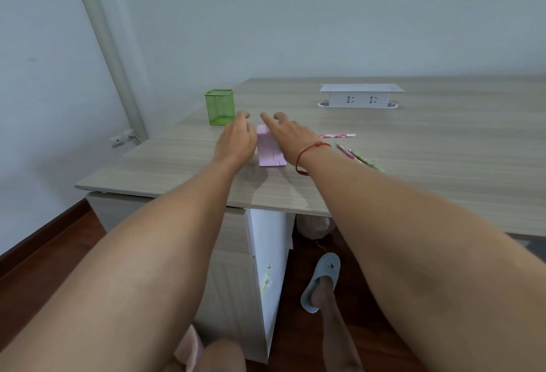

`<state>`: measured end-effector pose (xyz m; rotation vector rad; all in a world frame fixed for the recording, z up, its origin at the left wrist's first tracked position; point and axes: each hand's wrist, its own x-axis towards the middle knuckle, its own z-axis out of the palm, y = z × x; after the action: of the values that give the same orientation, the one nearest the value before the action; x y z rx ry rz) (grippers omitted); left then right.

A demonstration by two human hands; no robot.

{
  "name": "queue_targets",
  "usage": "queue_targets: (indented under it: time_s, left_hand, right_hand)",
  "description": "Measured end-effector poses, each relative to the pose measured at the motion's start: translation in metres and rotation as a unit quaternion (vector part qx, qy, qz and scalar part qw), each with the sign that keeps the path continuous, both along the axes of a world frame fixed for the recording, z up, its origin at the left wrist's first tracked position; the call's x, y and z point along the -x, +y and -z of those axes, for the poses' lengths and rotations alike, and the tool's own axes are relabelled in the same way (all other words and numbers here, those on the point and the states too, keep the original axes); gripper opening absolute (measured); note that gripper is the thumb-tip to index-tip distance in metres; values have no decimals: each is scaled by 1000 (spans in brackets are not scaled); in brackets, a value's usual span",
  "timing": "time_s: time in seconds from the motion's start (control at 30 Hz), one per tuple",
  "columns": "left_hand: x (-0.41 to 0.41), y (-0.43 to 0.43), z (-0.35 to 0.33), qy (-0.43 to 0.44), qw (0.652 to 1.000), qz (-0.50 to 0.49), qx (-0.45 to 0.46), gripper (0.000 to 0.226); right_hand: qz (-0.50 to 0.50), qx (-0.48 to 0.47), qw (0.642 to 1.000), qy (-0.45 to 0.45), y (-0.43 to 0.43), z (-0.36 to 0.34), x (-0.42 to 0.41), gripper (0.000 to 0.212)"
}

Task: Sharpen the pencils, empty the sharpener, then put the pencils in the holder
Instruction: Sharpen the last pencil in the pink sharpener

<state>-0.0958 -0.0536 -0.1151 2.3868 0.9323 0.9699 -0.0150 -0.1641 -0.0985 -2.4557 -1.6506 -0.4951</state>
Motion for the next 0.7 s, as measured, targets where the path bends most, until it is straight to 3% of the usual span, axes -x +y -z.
queue_targets:
  time_s: [0.07, 0.17, 0.33, 0.47, 0.7]
  left_hand:
    - [8, 10, 8, 51, 998, 31, 37, 31]
    - [18, 17, 16, 129, 990, 57, 14, 19]
    - [22, 18, 21, 179, 980, 70, -44, 21]
    - [22, 21, 24, 217, 971, 51, -81, 24]
    - [16, 23, 25, 269, 953, 38, -132, 27]
  right_hand:
    - [-21, 30, 999, 12, 7, 1, 1, 71]
    - [-24, 50, 998, 40, 14, 0, 1, 70]
    - [-19, 50, 996, 68, 17, -2, 7, 70]
    - [-16, 27, 996, 81, 27, -2, 3, 47]
    - [7, 11, 995, 95, 41, 3, 0, 46]
